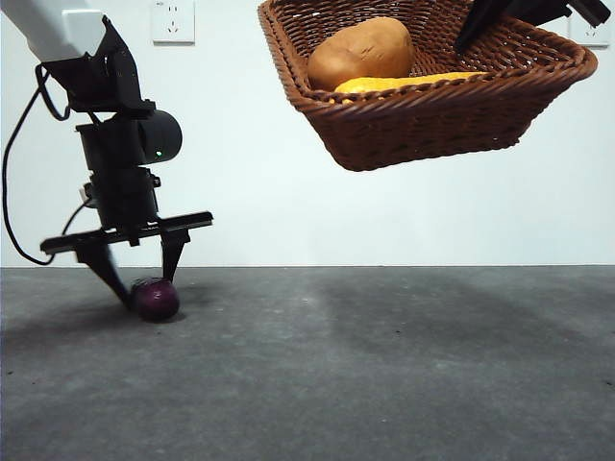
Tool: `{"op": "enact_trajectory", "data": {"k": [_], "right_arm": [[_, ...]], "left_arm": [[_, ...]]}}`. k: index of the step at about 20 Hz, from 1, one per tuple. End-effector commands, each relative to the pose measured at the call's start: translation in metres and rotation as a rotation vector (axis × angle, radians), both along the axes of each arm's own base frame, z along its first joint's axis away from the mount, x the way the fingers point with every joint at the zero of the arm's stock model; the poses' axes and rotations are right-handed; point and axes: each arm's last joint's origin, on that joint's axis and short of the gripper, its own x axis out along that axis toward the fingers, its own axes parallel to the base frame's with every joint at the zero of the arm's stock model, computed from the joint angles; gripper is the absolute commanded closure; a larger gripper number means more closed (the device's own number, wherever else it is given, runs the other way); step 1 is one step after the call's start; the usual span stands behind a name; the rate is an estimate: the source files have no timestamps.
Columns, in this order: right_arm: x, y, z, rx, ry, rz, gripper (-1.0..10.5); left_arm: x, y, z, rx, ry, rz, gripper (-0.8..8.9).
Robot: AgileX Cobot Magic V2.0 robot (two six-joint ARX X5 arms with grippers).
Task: Help me put the vegetables on the table into the basket
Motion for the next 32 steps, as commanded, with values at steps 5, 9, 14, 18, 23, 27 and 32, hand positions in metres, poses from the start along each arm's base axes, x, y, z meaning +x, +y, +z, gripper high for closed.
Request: {"op": "enact_trajectory", "data": {"k": [5, 9, 14, 18, 23, 27, 32], "right_arm": [[-0.002, 0.000, 0.006, 0.006, -0.019, 0.009, 9.6], [-0.001, -0.002, 0.001, -0.037, 0.013, -0.032, 9.6], [0.017, 0.002, -0.025, -0.076, 0.136, -0.081, 9.6], [0.041, 0.014, -0.058, -0.050, 0.273, -0.086, 9.6], [0.047, 0.037, -0.092, 0.047, 0.343, -0.087, 9.6], [0.039, 0.060, -0.102, 0.085, 0.343, -0.062, 9.6], [0.040, 0.065, -0.100, 0.114, 0.330, -0.068, 9.6]], "left_arm": [[0.002, -0.012, -0.003, -0.034, -0.043, -0.141, 8.21], [-0.006, -0.004, 0.039, 0.008, -0.158, -0.289, 8.21], [-0.047, 0.016, 0.146, 0.000, -0.459, -0.434, 8.22], [-0.102, 0.023, 0.219, -0.113, -0.680, -0.551, 8.21], [-0.148, -0.008, 0.239, -0.269, -0.720, -0.733, 8.22], [-0.155, -0.062, 0.199, -0.446, -0.670, -0.774, 8.22], [-0.144, -0.084, 0.132, -0.532, -0.536, -0.634, 8.22]]}}
